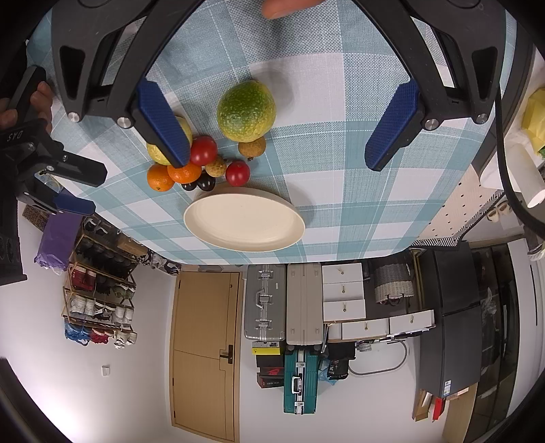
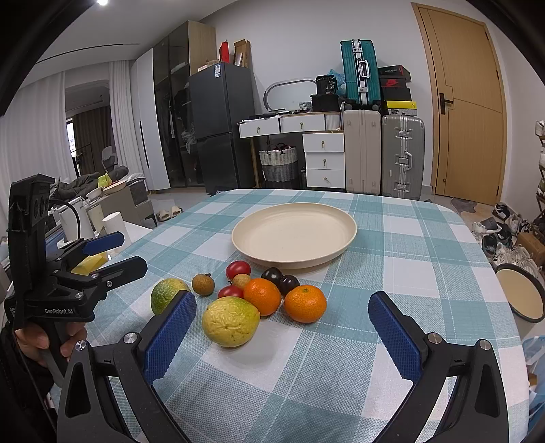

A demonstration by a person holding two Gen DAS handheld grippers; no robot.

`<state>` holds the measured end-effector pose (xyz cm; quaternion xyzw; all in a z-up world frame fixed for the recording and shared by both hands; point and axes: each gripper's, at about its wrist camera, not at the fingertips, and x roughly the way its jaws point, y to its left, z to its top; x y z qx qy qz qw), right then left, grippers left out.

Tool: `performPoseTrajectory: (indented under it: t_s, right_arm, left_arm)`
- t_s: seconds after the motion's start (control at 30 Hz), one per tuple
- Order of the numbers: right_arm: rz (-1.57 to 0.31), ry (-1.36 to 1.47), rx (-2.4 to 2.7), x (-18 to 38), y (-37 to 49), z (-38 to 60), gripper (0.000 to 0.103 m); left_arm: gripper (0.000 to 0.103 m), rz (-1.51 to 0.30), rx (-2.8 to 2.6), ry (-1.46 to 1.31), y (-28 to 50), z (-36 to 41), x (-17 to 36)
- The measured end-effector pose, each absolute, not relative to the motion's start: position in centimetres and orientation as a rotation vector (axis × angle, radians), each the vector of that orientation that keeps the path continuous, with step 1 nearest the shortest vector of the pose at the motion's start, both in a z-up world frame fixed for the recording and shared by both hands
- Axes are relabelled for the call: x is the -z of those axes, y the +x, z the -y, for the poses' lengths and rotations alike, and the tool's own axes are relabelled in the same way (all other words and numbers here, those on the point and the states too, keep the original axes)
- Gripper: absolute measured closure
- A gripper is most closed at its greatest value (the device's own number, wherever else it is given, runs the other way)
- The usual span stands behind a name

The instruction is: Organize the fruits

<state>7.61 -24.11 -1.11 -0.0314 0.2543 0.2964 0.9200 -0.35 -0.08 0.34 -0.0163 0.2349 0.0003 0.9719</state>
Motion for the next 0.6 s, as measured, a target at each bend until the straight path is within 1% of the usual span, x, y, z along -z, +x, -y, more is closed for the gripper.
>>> performPoseTrajectory:
  t_s: [0.6]
  right_arm:
    - [-0.522,-0.064,-0.61,1.23,7.68,24.03,0.0]
  left_arm:
    - [0.001,-0.472,0.003,-0.032,-0.25,0.16,-0.27]
